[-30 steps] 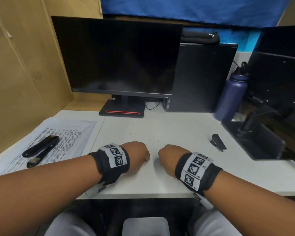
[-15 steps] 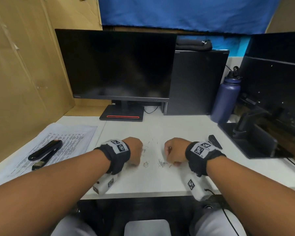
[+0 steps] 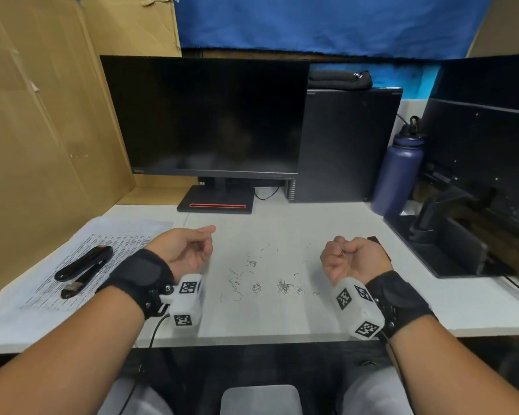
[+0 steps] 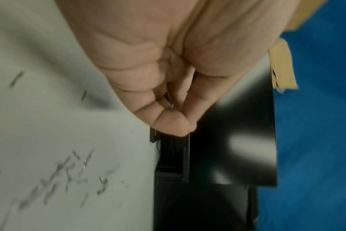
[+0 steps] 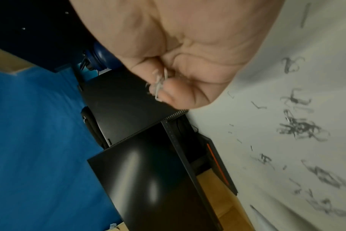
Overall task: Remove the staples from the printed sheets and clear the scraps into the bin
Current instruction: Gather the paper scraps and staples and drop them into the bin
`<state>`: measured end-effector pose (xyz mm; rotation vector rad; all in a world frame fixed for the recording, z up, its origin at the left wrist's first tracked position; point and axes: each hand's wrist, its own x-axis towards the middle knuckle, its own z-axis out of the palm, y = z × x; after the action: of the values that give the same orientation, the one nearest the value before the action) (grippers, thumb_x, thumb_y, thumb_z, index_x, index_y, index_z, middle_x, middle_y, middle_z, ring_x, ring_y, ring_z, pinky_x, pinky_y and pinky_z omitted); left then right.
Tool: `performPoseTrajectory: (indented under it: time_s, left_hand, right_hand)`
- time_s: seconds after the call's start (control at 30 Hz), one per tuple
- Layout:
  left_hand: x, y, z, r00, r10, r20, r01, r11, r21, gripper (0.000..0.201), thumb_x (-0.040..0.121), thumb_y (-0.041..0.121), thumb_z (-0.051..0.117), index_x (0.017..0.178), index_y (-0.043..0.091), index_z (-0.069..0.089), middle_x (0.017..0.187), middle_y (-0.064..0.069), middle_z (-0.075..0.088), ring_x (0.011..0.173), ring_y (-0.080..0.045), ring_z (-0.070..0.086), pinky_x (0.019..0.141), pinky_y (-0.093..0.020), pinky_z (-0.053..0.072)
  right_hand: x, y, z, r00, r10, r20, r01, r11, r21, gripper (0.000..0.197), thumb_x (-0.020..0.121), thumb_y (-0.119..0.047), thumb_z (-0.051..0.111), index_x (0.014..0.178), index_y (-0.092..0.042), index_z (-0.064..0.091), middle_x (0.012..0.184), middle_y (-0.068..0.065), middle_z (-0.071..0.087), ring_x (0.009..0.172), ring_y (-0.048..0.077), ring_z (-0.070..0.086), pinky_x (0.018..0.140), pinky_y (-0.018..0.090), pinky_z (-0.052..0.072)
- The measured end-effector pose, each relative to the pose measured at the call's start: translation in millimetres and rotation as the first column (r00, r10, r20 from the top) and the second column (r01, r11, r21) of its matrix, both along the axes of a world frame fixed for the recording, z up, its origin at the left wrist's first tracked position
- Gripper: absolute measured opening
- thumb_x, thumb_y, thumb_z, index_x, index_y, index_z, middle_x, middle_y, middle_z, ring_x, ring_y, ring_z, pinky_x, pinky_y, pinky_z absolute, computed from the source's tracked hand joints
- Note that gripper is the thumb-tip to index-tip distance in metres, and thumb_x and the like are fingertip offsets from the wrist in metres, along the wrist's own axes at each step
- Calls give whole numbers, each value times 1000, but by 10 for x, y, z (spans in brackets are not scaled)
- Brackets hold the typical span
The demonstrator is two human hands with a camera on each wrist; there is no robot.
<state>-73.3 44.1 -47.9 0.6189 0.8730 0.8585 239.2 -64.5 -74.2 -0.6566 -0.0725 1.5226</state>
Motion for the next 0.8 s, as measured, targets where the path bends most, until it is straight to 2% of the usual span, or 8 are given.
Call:
performPoseTrajectory:
  time_s: [0.1, 0.2, 0.3, 0.4, 0.5, 0.57, 0.67, 0.8]
  left_hand:
    - [-26, -106, -97, 966, 94, 240, -68, 991, -113, 12, 93, -1, 49, 101, 3, 57, 85, -9, 55, 68, -17, 57, 60, -22, 58]
    - [15, -222, -148, 927, 187, 325, -131, 974, -185, 16, 90, 2, 40, 90, 6, 55, 85, -11, 54, 64, -19, 59, 55, -23, 57]
    - [76, -306, -107, 948, 196, 252, -159, 974, -163, 14, 88, 6, 42, 85, 6, 55, 79, -11, 56, 57, -17, 57, 48, -21, 53]
    - [109, -334, -22, 983, 113, 147, -97, 989, -110, 18, 94, 14, 54, 78, 8, 55, 72, -8, 57, 54, -15, 56, 45, -19, 53]
    - [139, -380, 63, 999, -42, 21, 43, 998, -54, 24, 99, 22, 56, 78, 12, 56, 69, -5, 57, 51, -12, 54, 41, -18, 50]
    - [168, -478, 108, 969, -217, -117, 219, 976, 1, 24, 99, 25, 56, 77, 14, 56, 67, -3, 54, 51, -11, 49, 40, -18, 46]
    - [204, -775, 78, 819, -511, -259, 523, 852, -28, 23, 92, 23, 60, 71, 14, 56, 65, -4, 49, 52, -13, 41, 38, -18, 37]
    - [161, -1289, -265, 549, -810, -206, 783, 585, -211, 19, 87, 17, 60, 70, 10, 55, 66, -9, 48, 50, -12, 44, 38, -17, 34]
  right_hand:
    - [-70, -24, 12, 999, -22, -44, 21, 999, -29, 13, 68, -5, 32, 70, -13, 42, 62, 2, 40, 48, 14, 35, 40, 19, 28]
    - [-128, -15, 33, 999, -16, -29, 14, 997, -75, 20, 83, -9, 33, 66, -13, 43, 60, 0, 39, 44, 11, 33, 38, 17, 24]
    - [-173, 14, 65, 999, 53, 11, -52, 995, -88, 20, 88, -8, 42, 69, -12, 46, 57, -2, 42, 41, 10, 38, 34, 16, 28]
    - [-192, 38, 70, 988, 78, 136, -59, 989, -139, 15, 98, -6, 45, 91, -4, 58, 60, 4, 53, 43, 11, 48, 36, 17, 41]
    - [-198, 19, 86, 939, 186, 290, -122, 967, -225, 17, 102, -11, 43, 94, -8, 57, 55, 0, 50, 36, 9, 40, 31, 16, 33]
    - [-248, -62, 131, 857, 323, 400, -217, 932, -289, 18, 101, -17, 45, 87, -12, 56, 54, -3, 43, 36, 8, 31, 29, 14, 24]
    - [-405, -320, 189, 668, 550, 502, -394, 833, -387, 31, 97, -28, 51, 68, -17, 51, 57, -3, 35, 39, 8, 22, 30, 14, 14]
    - [-663, -800, 82, 215, 808, 549, -644, 540, -541, 44, 92, -45, 59, 59, -24, 41, 56, -2, 24, 44, 10, 12, 37, 19, 5]
